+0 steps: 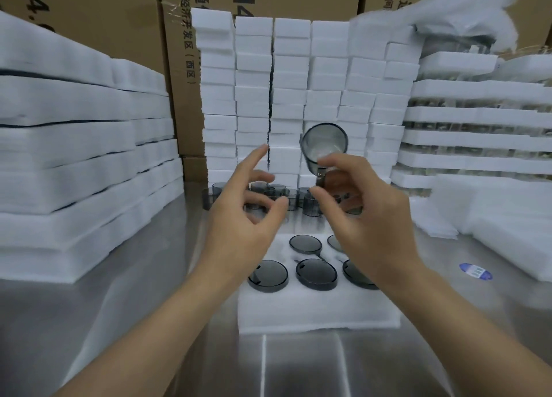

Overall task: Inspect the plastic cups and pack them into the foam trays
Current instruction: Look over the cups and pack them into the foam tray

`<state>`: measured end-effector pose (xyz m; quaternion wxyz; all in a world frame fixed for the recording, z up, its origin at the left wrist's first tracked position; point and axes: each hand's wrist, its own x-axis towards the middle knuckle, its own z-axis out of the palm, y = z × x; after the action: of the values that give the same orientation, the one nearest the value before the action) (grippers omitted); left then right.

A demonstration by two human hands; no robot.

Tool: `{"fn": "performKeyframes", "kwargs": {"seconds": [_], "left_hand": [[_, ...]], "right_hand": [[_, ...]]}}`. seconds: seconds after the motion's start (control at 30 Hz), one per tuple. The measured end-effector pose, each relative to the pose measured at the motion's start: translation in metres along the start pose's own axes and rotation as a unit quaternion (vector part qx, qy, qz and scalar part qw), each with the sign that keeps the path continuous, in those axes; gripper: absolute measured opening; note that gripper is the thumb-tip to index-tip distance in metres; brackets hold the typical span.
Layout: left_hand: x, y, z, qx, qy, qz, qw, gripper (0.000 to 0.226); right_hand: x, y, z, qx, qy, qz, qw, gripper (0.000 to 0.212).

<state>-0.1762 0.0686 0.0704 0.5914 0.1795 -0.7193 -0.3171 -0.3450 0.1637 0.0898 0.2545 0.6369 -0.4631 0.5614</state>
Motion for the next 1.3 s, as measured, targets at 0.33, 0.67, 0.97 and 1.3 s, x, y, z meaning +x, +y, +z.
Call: {"fn": "performKeyframes", "kwargs": {"seconds": [0.33, 0.67, 0.97, 1.3], "left_hand": [[-0.012, 0.01, 0.009, 0.024, 0.002, 0.087, 0.996, 0.073], [-0.006, 0.013, 0.002, 0.036, 0.034, 0.086, 0.995, 0.065], [-0.004, 0.018, -0.001, 0.068, 0.046, 0.156, 0.984, 0.073], [-0.006, 0.028, 0.003, 0.03, 0.058, 0.173, 0.983, 0.074]], "right_hand": [[-0.011, 0.001, 0.009, -0.06, 0.013, -0.124, 0.99, 0.027], [-0.002, -0.019, 0.004, 0.125, 0.032, 0.056, 0.99, 0.032], [0.013, -0.032, 0.002, 0.499, 0.023, 0.409, 0.764, 0.013], [0.008, -0.028, 0.007, 0.519, -0.076, 0.508, 0.683, 0.017]]}}
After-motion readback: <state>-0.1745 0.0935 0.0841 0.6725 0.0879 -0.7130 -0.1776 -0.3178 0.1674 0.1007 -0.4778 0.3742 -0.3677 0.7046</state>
